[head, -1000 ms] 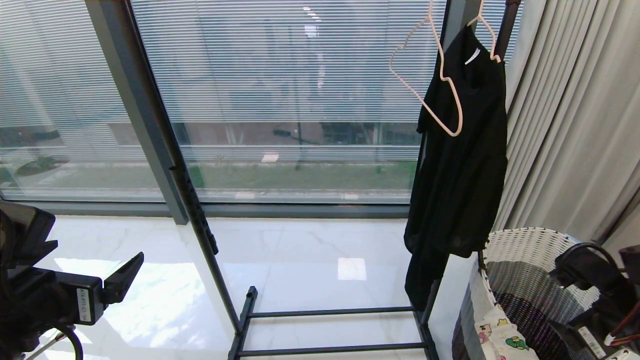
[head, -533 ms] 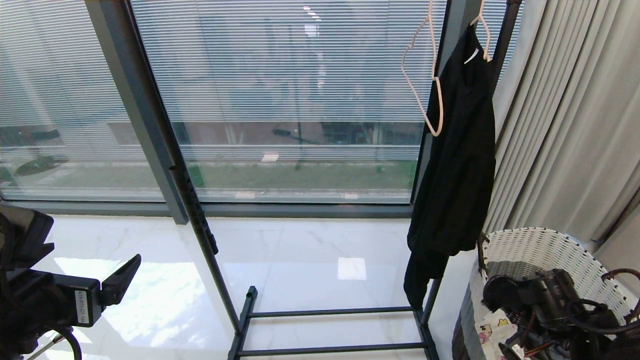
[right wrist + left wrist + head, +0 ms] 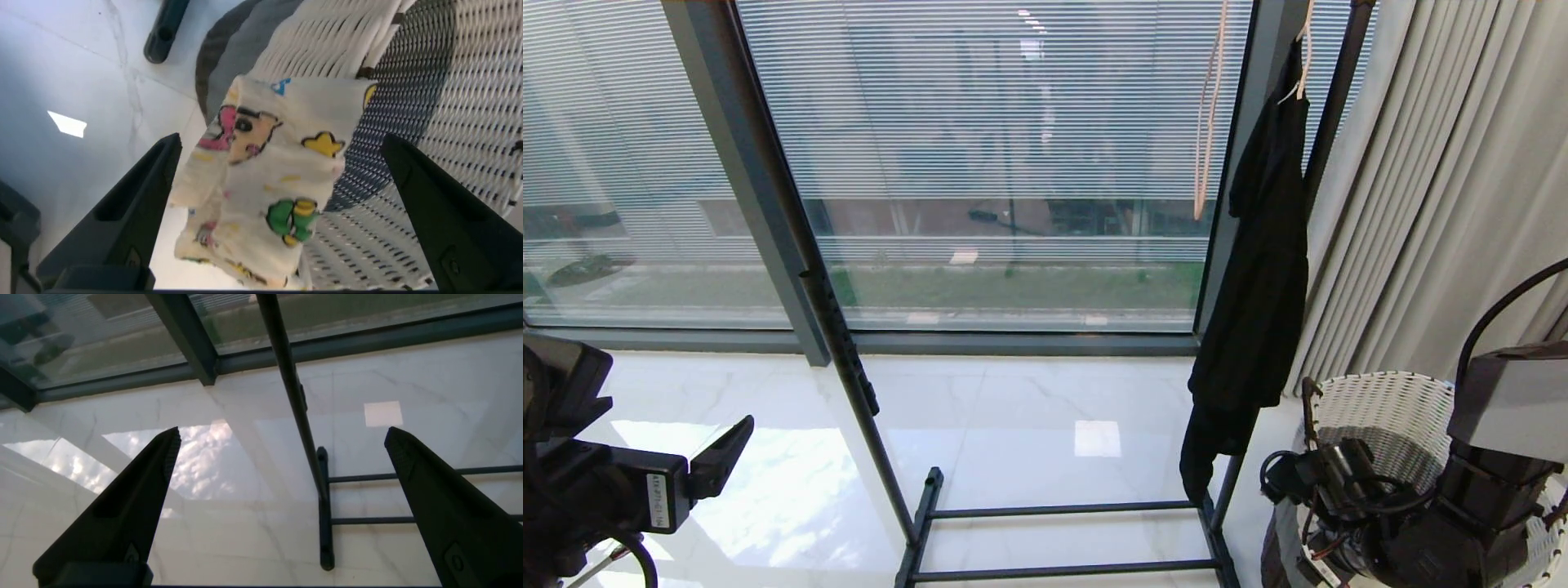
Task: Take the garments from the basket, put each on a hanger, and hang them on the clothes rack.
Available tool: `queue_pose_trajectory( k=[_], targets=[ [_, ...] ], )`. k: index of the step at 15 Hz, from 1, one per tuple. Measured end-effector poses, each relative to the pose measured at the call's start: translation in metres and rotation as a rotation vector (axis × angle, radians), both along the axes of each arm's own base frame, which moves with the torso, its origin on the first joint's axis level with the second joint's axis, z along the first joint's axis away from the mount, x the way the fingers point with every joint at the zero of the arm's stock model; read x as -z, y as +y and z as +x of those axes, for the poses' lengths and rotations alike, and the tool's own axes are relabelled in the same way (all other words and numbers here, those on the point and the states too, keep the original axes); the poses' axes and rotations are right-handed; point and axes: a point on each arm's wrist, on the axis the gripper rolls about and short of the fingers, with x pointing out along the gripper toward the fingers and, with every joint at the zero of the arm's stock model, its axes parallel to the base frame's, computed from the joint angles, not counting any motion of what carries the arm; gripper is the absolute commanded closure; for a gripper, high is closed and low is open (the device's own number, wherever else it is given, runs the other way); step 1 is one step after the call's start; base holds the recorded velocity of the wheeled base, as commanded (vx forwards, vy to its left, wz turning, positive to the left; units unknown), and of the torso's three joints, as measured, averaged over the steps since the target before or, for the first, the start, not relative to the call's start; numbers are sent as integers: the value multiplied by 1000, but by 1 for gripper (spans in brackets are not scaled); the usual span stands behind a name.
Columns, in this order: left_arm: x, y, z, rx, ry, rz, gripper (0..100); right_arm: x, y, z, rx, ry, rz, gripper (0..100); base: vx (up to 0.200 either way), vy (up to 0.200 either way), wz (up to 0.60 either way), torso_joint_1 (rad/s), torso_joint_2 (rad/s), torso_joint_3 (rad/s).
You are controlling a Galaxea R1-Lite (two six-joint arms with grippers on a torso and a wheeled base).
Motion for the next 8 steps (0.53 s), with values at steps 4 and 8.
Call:
queue_pose_trajectory(
  k=[4,8],
  targets=[
    [2,0,1,1,10,2,0,5,-9,9,36,5,-8,0,0,0,0,0,0,0],
    [3,-1,2,5,17,3,0,1,-10,21,40,-28,3,0,0,0,0,0,0,0]
  ],
)
